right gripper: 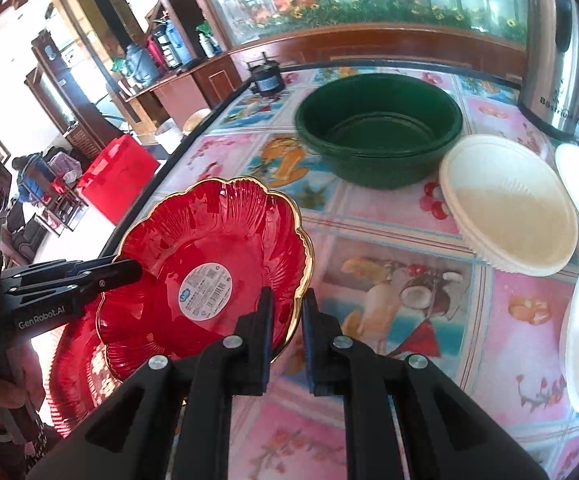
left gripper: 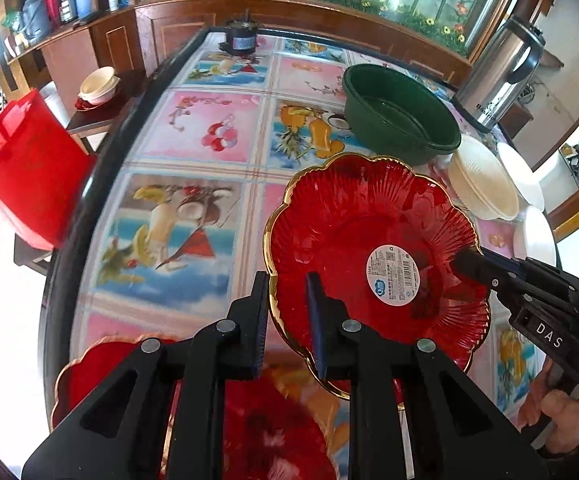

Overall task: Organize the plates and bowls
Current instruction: 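Lift the stickered red plate with the right tool toward the left tool's plate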

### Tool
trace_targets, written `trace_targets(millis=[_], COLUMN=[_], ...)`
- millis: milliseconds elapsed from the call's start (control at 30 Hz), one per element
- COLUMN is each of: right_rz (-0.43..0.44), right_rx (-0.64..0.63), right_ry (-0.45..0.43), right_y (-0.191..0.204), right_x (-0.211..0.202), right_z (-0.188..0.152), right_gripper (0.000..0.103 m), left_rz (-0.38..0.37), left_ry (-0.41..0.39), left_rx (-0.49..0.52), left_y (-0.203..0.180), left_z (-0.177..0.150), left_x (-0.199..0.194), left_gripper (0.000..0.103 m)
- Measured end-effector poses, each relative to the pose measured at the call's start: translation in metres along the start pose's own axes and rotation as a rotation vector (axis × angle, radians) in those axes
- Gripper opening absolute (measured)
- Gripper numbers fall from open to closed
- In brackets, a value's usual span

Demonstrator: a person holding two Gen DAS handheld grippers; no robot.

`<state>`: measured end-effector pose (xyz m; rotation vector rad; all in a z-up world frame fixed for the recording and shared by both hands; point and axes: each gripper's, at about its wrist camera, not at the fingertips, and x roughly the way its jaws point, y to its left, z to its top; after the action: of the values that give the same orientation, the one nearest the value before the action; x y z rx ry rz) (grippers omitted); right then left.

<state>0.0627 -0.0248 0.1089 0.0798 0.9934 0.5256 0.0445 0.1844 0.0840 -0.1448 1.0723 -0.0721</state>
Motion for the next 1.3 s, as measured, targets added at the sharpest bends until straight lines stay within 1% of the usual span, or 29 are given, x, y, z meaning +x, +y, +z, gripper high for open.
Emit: trace_targets(millis=[200,333,533,633,800,1067,1300], right_rz=[0.041,0.059,0.092,0.1,0.112,0.104,0.1], right_rx=[-0.04,-0.072,-0.122,-0.147,-0.197,-0.244,-0.258], right_ry=[-0.01,-0.012,-0.02,-0.017,0.022,0.064,0.092], right_y=[0.027,0.047,0.08,0.094,0.12,0.141,0.147], right_x=[-0.007,-0.008,-0.015,-0.015,-0.003,0.014,0.025], right_z=[-0.011,-0.021,-0.035,-0.042,-0.057,-0.067,-0.071], right_gripper=[0.011,0.011,0.012,0.013,0.013,0.015,0.015], left_rz=[0.043,0.073,0.103,0.099,0.127,0.143,0.165], left_ry=[-0.045,-0.069,-0.075,-0.063,-0.048,-0.027,-0.022], left_rx=[-0.008,-0.025,-0.046,-0.068,-0.09,-0.116,-0.116], left_y=[0.016,0.03,0.05,0.063,0.08,0.096,0.102], left_z=[-0.027,-0.05,-0.083,-0.101,-0.122,-0.136,-0.138], left_x=[-0.032,-0.051,-0.067,-0.072,-0.075,-0.068,-0.063], left_gripper=[0.018,0.018,0.018,0.018,0.018,0.018,0.018])
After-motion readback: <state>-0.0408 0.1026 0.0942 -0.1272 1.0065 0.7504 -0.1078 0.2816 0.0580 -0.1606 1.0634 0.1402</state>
